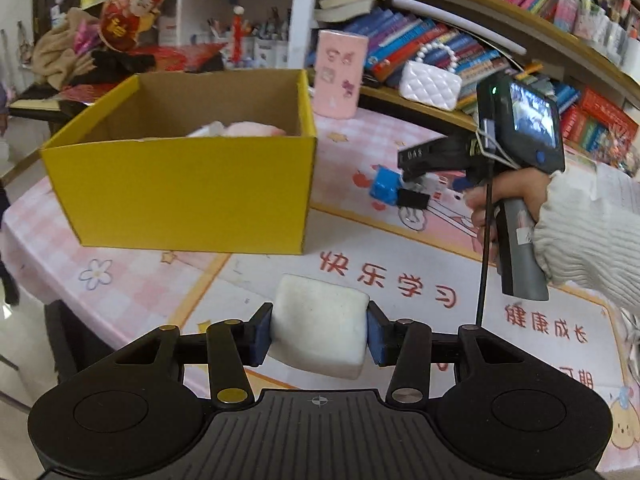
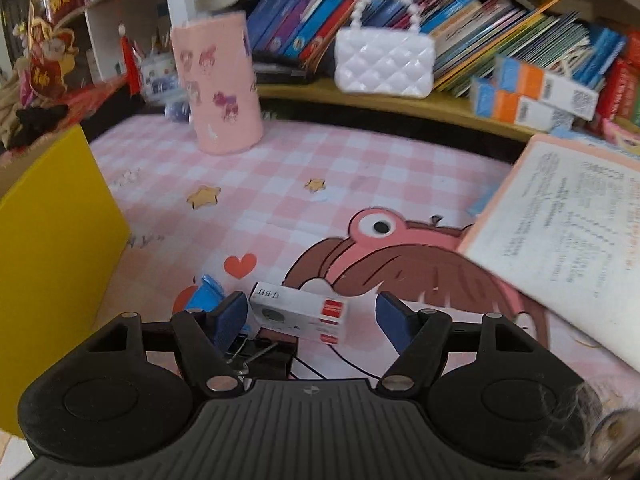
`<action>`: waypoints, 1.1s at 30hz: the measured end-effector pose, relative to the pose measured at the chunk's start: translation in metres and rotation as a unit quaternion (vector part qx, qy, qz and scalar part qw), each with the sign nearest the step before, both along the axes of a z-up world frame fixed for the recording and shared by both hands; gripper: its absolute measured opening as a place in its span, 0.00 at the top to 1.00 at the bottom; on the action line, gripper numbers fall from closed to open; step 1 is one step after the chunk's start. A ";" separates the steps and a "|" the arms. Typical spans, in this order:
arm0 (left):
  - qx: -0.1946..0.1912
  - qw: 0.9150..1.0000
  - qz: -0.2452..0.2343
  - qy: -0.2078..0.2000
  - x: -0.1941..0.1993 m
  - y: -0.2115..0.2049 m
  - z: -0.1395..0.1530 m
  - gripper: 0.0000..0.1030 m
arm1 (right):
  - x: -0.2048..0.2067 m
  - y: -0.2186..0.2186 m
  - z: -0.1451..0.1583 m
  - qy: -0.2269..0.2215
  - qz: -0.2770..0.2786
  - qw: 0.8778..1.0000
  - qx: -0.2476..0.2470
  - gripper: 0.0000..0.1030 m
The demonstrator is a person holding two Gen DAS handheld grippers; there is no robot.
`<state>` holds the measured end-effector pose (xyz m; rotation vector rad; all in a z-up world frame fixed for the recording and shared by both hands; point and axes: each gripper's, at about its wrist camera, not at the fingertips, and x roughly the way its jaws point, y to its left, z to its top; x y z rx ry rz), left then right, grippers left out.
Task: Organize objects
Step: 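Grasp the small white-and-red box with the right tool, then carry the foam block with the left tool while the right carries the small box over the box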
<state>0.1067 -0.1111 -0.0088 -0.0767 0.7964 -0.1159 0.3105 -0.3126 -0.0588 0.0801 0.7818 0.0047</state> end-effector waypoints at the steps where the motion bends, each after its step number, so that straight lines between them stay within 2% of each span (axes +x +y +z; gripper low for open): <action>1: 0.007 1.000 0.007 0.000 -0.001 0.000 0.001 0.56 | 0.002 0.001 -0.002 0.003 -0.002 1.000 -0.001 0.34; 2: 0.014 1.000 0.010 0.000 -0.002 0.000 0.001 0.56 | 0.004 0.000 -0.005 0.005 -0.003 1.000 0.002 0.36; 4: 0.021 1.000 0.015 -0.002 -0.003 0.003 0.001 0.56 | 0.007 -0.002 -0.008 0.008 -0.006 1.000 0.008 0.47; 5: 0.018 1.000 0.018 -0.003 -0.004 0.004 0.001 0.56 | 0.007 -0.003 -0.009 0.009 -0.006 1.000 0.008 0.50; 8: 0.004 0.999 0.031 -0.010 -0.005 0.010 0.002 0.56 | 0.004 -0.003 -0.007 0.003 -0.010 1.000 -0.006 0.50; 15: -0.018 0.999 0.029 -0.024 -0.003 0.019 0.001 0.56 | -0.030 -0.019 0.028 -0.063 -0.030 0.997 -0.034 0.50; 20: -0.034 0.998 0.022 -0.041 -0.005 0.032 0.002 0.56 | -0.071 -0.021 0.049 -0.068 -0.048 0.996 -0.029 0.50; 26: -0.051 0.997 0.007 -0.049 -0.016 0.057 0.003 0.56 | -0.141 0.012 0.063 -0.060 -0.017 0.998 -0.023 0.50; 33: -0.064 0.997 0.015 -0.042 -0.049 0.098 -0.002 0.56 | -0.210 0.085 0.063 -0.007 0.026 1.000 0.013 0.50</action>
